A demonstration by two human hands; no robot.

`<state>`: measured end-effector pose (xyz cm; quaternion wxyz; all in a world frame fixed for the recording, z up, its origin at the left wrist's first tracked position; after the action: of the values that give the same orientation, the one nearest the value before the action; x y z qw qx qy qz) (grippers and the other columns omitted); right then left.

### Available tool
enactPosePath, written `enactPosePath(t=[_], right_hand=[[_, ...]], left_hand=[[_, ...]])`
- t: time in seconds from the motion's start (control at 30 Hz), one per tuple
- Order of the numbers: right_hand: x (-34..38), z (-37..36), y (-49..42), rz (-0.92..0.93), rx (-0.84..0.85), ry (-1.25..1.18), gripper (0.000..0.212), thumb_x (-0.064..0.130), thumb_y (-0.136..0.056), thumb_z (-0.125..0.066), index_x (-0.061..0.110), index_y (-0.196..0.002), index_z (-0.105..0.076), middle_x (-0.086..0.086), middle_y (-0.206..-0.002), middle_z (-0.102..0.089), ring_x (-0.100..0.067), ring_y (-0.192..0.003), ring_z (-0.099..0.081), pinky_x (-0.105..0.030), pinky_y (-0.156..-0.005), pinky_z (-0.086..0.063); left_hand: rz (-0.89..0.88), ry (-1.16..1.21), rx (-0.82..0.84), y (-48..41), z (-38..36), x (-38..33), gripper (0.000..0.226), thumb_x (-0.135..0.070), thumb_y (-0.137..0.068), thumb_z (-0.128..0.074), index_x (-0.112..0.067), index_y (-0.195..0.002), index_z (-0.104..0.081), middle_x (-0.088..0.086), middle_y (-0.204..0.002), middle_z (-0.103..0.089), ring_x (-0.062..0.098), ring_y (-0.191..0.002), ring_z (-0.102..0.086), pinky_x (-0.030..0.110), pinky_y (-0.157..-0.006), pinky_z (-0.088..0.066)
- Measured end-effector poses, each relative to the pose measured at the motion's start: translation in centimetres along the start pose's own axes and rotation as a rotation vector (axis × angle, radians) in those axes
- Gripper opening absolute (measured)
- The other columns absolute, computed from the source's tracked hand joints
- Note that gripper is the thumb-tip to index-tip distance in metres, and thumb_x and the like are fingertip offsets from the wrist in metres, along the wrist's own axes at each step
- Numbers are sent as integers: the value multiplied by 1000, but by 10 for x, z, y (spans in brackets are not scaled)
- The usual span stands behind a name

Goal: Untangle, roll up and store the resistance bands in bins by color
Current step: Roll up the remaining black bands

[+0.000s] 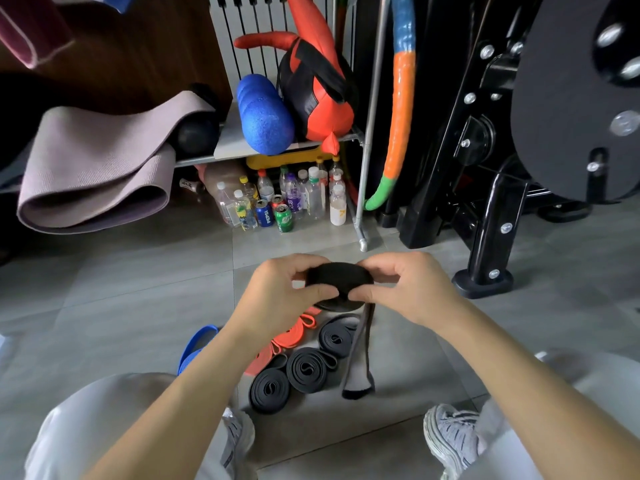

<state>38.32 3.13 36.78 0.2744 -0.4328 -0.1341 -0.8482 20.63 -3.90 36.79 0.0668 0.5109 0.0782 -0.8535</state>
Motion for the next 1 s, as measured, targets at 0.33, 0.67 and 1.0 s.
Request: enactPosePath(t=[0.33,0.67,1.0], right_hand=[[3,2,-3,49,-121,-320,32,6,-72,-77,33,-86,-68,20,-81,-72,-1,-82,-69,-15,-77,-51],[-8,-4,-8,-41,-109,-140,23,10,-73,-79,24,-89,-70,5,-85,-74,-10,-79,-70,-27,-78,-56],[-16,-22,-2,32,16,230,21,24,-74,-77,26,-94,-73,4,-84,-70,-17,-83,-63,-41,-76,-51]], left_hand=[[71,841,-94,1,3,-13,27,-5,-77,-56,-8,-103,-62,-1,-81,-73,14,-71,-70,23,-55,-55],[-93,-143,-149,-7,-4,3,53,-17,-77,-75,-28,-122,-50,-17,-116,-52,6,-111,-49,21,-92,-41],[-136,-531,158,1,-13,15,35,-21,-83,-66,-29,-117,-61,-7,-106,-63,16,-98,-58,28,-81,-45]])
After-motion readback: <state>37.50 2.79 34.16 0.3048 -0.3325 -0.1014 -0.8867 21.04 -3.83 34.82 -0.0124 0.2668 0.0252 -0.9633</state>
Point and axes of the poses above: each hand's wrist, its own y-axis away from the middle knuckle, its own z-axis out of the back of the hand, x = y × z, the point moved 1 cm from there along -y, towards the middle knuckle
